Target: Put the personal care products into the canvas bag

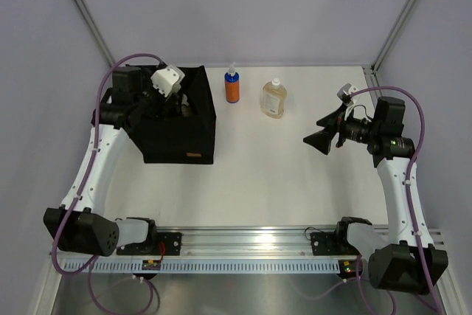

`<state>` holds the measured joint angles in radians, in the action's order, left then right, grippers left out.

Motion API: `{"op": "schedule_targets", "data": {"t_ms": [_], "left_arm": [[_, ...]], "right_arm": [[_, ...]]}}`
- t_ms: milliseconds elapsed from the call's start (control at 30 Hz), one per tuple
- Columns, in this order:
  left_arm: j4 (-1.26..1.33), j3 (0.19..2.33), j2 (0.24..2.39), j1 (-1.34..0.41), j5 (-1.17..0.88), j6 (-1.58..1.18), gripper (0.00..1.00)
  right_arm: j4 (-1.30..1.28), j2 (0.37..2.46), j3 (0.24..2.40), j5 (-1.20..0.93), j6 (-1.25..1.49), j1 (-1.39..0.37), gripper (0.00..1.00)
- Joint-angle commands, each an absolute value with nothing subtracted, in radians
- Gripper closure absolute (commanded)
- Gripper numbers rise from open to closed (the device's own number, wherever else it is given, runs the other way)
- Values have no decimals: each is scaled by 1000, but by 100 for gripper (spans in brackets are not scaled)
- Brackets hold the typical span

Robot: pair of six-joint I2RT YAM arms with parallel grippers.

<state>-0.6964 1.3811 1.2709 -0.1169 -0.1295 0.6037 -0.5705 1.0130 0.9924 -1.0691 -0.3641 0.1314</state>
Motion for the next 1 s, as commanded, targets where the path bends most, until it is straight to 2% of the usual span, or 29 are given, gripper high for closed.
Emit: {"op": "schedule_targets", "data": {"t_ms": [0, 67, 100, 200, 233, 267, 333, 633, 733, 800, 833, 867, 933, 967], "left_arm": [[-493, 1306, 1204, -100, -227, 649, 84], [-459, 1270, 1190, -95, -213, 628, 58], [-454, 1253, 1187, -95, -212, 623, 49], [-445, 1247, 1184, -95, -204, 598, 40], [-437, 1253, 1186, -95, -193, 589, 12], [-437, 1259, 1184, -95, -192, 574, 4], [-442, 1288, 1187, -95, -196, 565, 1], [-419, 1373, 1151, -95, -236, 477, 1], [-371, 1394, 1111, -95, -250, 369, 1], [-353, 1417, 1080, -95, -242, 200, 1], [-341, 1420, 1068, -95, -233, 131, 1], [-347, 1424, 1040, -95, -235, 13, 1], [-383, 1414, 1010, -95, -302, -61, 1], [-394, 1402, 991, -95, -333, -101, 1]], "right_arm": [[-563, 1017, 992, -1108, -383, 138, 0], [-574, 1028, 996, -1112, -391, 138, 0], [-578, 1031, 997, -1112, -394, 138, 1], [-583, 1034, 996, -1108, -400, 138, 0], [-584, 1035, 996, -1106, -402, 138, 0], [-586, 1037, 996, -1106, -405, 138, 0], [-588, 1040, 994, -1106, -407, 138, 0], [-572, 1061, 979, -1092, -397, 138, 0], [-523, 1090, 985, -1028, -330, 133, 0], [-500, 1115, 1025, -890, -269, 111, 0], [-486, 1138, 1041, -714, -249, 47, 1], [-477, 1152, 1072, -640, -252, 10, 0], [-418, 1205, 1098, -419, -250, -136, 1], [-378, 1227, 1110, -381, -242, -170, 0]]}}
